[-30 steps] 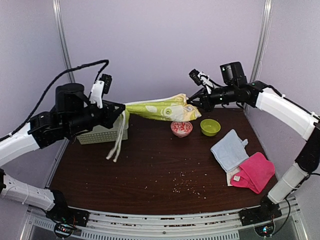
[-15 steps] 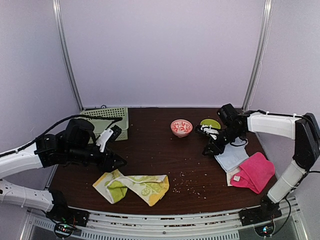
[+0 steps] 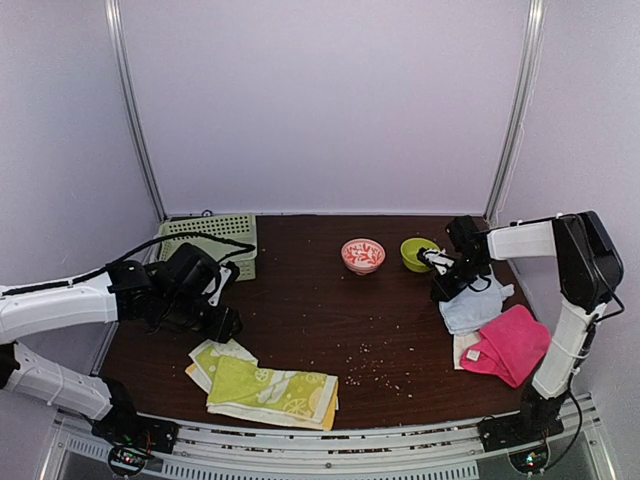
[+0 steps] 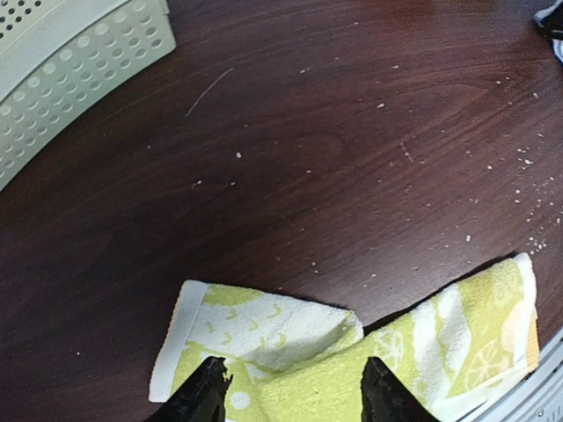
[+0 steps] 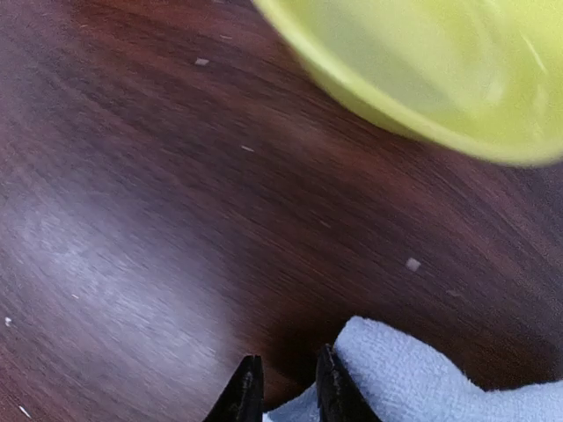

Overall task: Roll the towels
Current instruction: Adjust the towel at the center of the board, then pick up the towel from the center of the board.

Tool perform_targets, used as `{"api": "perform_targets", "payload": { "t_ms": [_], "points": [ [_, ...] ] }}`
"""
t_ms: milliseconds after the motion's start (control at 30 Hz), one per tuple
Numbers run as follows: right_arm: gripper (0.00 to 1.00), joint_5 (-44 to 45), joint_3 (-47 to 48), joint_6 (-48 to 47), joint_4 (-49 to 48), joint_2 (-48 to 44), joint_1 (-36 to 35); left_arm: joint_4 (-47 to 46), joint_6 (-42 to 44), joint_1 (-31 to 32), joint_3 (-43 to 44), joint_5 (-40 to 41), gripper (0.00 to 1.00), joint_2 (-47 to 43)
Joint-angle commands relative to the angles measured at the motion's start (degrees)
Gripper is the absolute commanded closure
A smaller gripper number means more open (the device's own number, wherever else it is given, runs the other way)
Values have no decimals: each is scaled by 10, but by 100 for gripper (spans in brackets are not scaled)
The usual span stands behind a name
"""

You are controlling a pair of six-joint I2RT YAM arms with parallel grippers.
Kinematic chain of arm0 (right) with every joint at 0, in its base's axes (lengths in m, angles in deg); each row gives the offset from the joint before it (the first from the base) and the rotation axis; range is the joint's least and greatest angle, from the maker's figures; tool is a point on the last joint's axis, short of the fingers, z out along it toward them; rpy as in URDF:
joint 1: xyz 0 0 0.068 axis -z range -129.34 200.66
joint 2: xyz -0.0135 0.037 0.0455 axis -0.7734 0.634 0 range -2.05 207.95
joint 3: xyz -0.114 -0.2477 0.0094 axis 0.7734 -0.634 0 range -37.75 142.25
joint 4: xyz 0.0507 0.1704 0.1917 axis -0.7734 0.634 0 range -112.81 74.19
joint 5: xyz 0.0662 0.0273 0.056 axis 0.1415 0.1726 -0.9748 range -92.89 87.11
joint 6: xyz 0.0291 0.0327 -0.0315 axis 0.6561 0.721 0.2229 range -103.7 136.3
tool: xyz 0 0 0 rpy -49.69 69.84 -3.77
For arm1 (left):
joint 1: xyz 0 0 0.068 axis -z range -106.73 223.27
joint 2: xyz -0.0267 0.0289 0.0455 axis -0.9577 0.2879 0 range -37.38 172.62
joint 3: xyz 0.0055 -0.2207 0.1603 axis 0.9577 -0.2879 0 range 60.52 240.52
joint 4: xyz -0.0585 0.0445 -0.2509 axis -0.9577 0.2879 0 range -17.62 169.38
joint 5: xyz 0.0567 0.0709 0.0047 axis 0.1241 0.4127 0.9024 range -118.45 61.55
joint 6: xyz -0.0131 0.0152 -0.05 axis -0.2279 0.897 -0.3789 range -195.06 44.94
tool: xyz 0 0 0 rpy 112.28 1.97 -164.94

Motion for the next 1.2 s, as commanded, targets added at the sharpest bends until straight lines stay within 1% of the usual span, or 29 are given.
{"api": "perform_targets", "payload": {
  "t_ms": [0,100,167,200,233,300,367,400,567,633,700,767,867,933,1000,1033,1100,1167],
  "points": [
    [78,31,-31,5,-3,-63,24,32,-36,-7,-5,62,45,14],
    [78,-4,-28,6,14,-86,14,72,-65,-28,-2,93,45,34],
    [76,-69,-26,-15,28,-103,4,92,-83,-42,0,107,43,41],
    [76,-108,-28,-32,35,-114,-5,98,-93,-50,-1,108,41,41],
    [75,-145,-30,-50,42,-124,-16,101,-105,-61,-2,99,37,41],
    [74,-211,-35,-101,65,-143,-51,103,-121,-86,-13,79,33,37],
    [73,-242,-44,-149,87,-163,-101,93,-129,-115,-35,54,33,28],
    [72,-241,-50,-170,91,-171,-132,84,-130,-127,-40,43,34,26],
    [72,-202,-65,-190,93,-192,-292,39,-128,-168,-70,-25,37,32],
    [72,-187,-70,-200,86,-200,-343,38,-129,-170,-79,-19,34,46],
    [71,-155,-82,-202,54,-211,-389,26,-133,-170,-91,-18,30,55],
    [69,-126,-80,-205,40,-199,-431,9,-136,-170,-104,-28,30,62],
    [69,-72,-65,-186,14,-157,-483,-6,-139,-170,-118,-34,37,70],
    [71,-35,-58,-179,-7,-136,-517,-22,-137,-170,-126,-46,43,67],
    [73,1,-48,-179,-23,-115,-538,-34,-136,-170,-130,-51,54,68],
    [73,4,-40,-181,-26,-107,-546,-37,-134,-170,-129,-52,60,71],
    [73,-2,-27,-184,-29,-89,-556,-43,-131,-170,-131,-56,67,76],
    [73,-12,-15,-185,-28,-75,-566,-48,-129,-170,-131,-61,81,77]
  ]
}}
